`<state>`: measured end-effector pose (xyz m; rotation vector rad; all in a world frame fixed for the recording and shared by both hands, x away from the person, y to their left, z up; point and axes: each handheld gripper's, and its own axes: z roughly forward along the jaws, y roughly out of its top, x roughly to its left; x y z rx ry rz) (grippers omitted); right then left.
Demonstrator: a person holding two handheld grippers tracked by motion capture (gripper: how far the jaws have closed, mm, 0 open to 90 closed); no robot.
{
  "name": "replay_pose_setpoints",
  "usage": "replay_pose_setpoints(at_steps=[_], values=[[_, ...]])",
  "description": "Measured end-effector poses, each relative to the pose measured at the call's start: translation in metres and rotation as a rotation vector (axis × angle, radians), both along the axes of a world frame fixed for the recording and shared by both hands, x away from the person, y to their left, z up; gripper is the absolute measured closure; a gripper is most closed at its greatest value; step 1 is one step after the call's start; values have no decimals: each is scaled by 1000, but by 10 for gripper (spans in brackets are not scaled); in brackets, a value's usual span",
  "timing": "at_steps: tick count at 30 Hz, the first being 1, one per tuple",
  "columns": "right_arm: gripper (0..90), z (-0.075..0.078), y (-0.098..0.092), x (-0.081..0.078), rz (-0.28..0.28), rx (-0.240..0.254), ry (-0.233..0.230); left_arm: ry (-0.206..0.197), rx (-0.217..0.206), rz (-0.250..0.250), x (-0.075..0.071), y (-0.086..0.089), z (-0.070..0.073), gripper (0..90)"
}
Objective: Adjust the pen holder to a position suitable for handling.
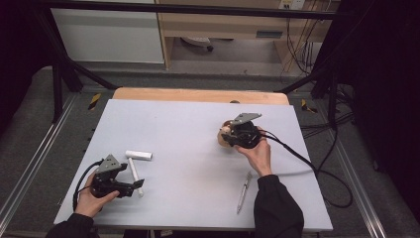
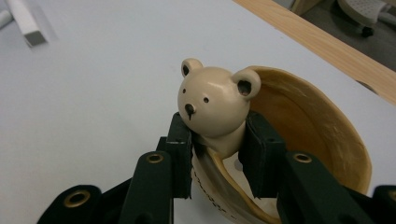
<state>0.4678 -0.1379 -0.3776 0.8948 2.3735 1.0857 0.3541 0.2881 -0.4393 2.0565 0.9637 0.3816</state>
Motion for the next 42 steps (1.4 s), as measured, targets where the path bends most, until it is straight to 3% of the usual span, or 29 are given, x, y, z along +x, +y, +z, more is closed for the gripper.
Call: replay_pose_setpoints(at_steps=[10, 16, 22, 32, 37, 42], values=[[664, -11, 61, 0, 48, 10, 30, -1, -2, -1, 0, 0, 0, 80], [664, -17, 87, 3, 46, 2, 48, -2, -2, -2, 0, 0, 1, 80], [664, -22, 99, 7, 27, 10, 62, -3, -4, -5, -1, 0, 1, 80], [654, -27, 102, 7, 58, 16, 55, -3, -1, -6, -1, -1, 1, 80], [491, -24, 100, 6, 47, 52, 59, -2, -5, -3, -1, 0, 1, 80], [296, -4, 87, -7, 65, 57, 40, 1, -4, -1, -1, 0, 1, 78]])
